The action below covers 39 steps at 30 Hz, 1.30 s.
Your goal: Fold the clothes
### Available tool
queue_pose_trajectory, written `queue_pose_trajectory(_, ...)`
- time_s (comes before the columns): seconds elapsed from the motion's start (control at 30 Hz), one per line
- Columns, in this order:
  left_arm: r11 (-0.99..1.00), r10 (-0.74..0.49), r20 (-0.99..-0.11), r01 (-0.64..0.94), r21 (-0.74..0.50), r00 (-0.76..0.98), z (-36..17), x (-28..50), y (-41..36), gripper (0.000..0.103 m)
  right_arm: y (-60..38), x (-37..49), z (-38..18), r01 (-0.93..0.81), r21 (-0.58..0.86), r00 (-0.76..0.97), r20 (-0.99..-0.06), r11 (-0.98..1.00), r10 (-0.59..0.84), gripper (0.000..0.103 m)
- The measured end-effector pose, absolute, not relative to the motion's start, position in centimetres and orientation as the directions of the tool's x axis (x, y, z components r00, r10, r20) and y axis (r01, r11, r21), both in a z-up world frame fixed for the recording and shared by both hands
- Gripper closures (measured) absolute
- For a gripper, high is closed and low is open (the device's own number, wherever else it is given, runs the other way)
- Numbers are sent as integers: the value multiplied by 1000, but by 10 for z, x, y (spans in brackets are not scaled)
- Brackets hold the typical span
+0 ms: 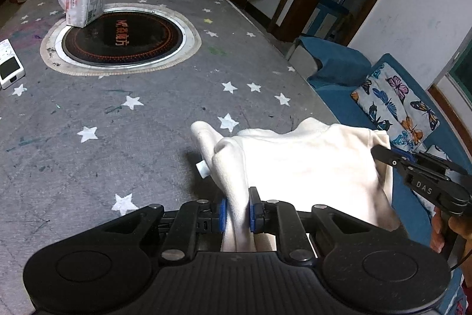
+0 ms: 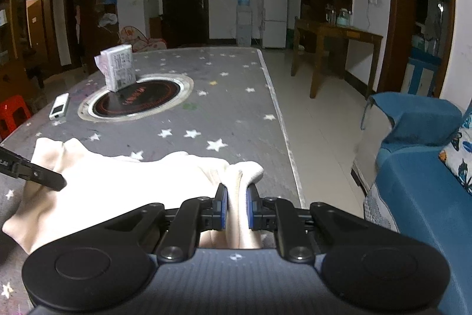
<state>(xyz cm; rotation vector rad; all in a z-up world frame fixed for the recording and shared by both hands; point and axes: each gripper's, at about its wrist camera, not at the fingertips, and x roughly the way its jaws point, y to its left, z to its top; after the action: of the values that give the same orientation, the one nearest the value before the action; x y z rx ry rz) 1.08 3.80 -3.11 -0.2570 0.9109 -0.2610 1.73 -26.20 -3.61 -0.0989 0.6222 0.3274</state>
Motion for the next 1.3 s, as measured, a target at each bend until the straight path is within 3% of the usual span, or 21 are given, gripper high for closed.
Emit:
queue_pose_trajectory(0.4, 948, -305, -759, 106, -300, 575, -43, 15, 35, 86, -266, 37, -66, -303, 15, 716, -657, 953, 238, 91)
queue_pose_trajectory(0.83, 958, -270, -766, 82, -276, 584, -50, 12, 37, 70, -267, 41, -71, -283, -3, 714, -668, 959, 209, 83)
queue_pose_trajectory(1.17, 967, -235, -769, 62, -248, 594, -51, 9, 40, 51, -269, 35, -65, -268, -12, 728, -657, 963, 195, 76)
queue_pose_trajectory(1.23, 970, -225, -769, 61, -236, 598, -51, 8, 39, 48, -268, 32, -62, -270, -15, 733, -652, 963, 196, 66)
queue_pose_trajectory(1.3, 973, -215, -769, 62, -224, 602, -51, 7, 38, 45, -267, 26, -59, -276, -21, 740, -643, 961, 199, 64)
